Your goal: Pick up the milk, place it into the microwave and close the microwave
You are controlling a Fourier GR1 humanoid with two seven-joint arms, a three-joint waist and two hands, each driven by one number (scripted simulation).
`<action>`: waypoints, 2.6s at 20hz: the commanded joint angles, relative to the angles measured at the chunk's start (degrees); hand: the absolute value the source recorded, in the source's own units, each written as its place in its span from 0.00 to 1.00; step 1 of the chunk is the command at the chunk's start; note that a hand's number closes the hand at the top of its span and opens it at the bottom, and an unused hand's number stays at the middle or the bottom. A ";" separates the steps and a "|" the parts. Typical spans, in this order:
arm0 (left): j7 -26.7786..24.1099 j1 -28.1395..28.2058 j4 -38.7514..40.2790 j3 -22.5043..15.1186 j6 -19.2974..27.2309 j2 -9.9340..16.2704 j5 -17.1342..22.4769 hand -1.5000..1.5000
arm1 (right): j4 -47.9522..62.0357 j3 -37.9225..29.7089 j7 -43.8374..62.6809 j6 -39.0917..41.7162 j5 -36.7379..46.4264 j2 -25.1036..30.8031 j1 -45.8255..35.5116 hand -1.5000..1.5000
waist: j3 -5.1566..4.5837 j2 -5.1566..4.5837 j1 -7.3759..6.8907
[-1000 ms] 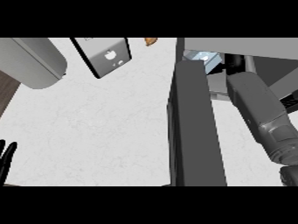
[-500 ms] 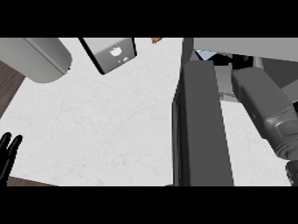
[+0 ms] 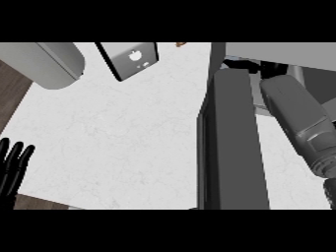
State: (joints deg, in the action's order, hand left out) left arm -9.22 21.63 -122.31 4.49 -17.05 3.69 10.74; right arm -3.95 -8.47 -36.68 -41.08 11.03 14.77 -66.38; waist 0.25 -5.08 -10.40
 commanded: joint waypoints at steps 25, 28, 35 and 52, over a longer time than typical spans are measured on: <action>1.52 -2.85 0.69 -7.05 2.09 -2.56 -7.10 0.00 | 0.15 -4.71 -1.61 17.68 -4.18 0.42 2.82 0.00 | 0.11 1.26 2.07; 1.48 -2.58 0.75 -8.59 2.42 -3.38 -7.81 0.00 | -0.19 -5.21 -3.94 20.52 -4.68 0.48 4.87 0.00 | 0.15 1.43 2.52; 2.00 -3.47 0.90 -10.29 4.29 -3.68 -9.43 0.00 | -0.49 -6.12 -6.85 23.27 -5.50 -0.75 7.56 0.00 | 0.10 2.04 3.81; 2.11 -8.25 9.83 -16.37 1.52 -2.58 -11.63 0.00 | -2.13 -8.48 -13.69 37.45 -8.23 -4.12 14.93 0.00 | -0.08 3.90 7.81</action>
State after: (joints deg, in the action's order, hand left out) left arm -7.87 14.85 -113.54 -9.58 -14.64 0.87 0.56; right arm -5.56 -16.65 -49.64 -6.77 3.25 11.17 -52.46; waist 0.21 -1.64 -3.38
